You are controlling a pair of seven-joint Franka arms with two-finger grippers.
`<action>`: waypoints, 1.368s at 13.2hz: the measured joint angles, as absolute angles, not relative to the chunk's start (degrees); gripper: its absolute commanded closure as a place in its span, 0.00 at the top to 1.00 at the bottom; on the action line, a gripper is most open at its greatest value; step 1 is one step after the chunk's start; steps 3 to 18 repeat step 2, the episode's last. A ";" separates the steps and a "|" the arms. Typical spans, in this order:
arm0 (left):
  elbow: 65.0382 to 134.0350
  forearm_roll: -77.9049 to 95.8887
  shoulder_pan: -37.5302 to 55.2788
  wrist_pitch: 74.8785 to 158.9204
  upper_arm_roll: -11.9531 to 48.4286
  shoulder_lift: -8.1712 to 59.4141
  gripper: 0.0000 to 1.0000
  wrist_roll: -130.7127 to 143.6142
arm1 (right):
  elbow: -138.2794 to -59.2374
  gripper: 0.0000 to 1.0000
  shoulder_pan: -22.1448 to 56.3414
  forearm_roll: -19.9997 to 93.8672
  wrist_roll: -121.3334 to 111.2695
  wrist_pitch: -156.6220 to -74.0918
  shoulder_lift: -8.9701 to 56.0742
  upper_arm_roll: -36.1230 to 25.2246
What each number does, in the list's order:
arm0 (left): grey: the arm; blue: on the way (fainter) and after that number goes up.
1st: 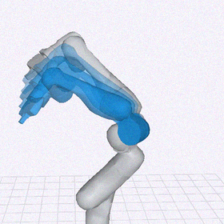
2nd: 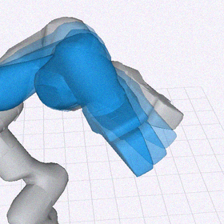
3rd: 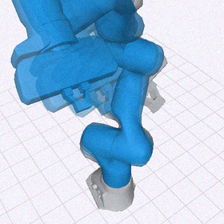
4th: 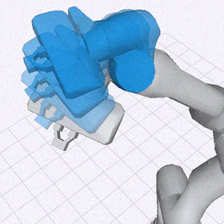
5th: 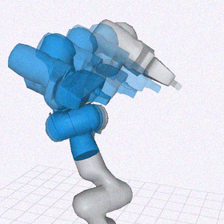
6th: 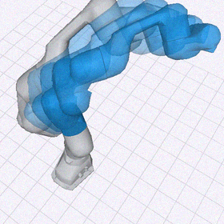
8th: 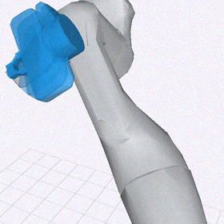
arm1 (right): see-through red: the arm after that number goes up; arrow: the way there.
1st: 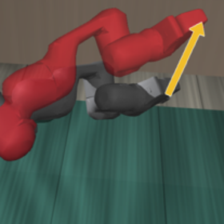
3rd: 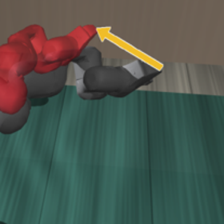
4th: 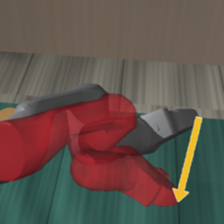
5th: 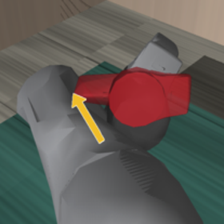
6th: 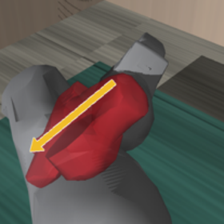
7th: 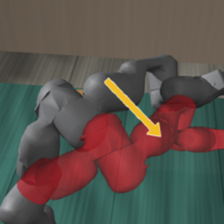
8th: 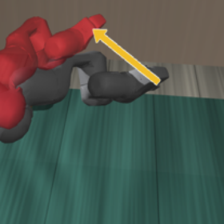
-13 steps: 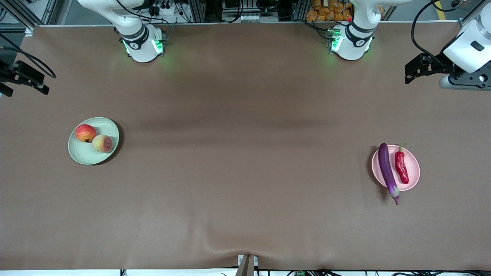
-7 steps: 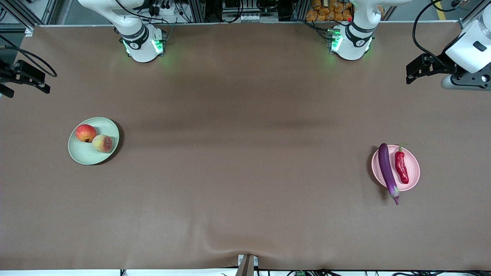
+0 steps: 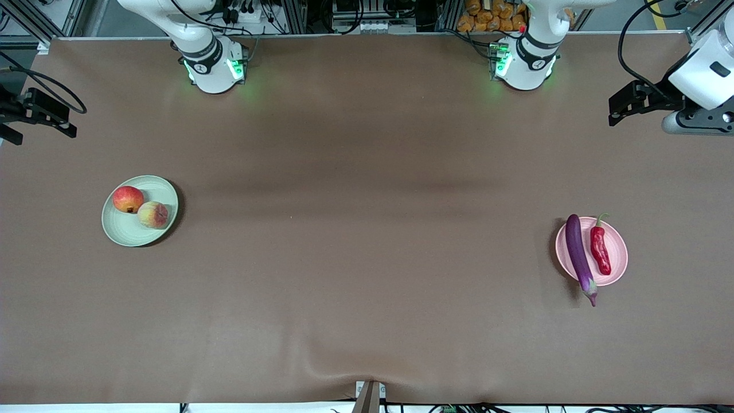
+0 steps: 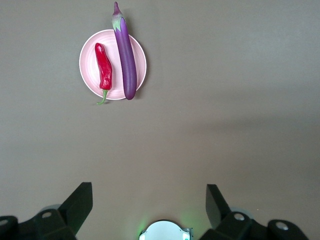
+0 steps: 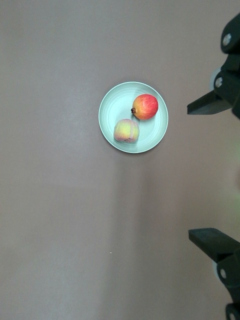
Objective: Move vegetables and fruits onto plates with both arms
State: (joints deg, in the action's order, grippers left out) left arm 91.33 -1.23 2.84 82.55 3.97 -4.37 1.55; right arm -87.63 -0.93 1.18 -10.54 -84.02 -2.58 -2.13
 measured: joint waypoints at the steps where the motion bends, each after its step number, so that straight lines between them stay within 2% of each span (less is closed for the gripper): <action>1: 91.33 -1.23 2.83 82.56 3.97 -4.37 1.00 1.54 | -87.63 1.00 -0.93 1.18 -10.54 -83.98 -2.58 -2.11; 18: 91.33 -1.23 2.83 82.58 3.95 -4.37 1.00 1.51 | -87.63 1.00 -0.93 1.18 -10.54 -83.95 -2.58 -2.11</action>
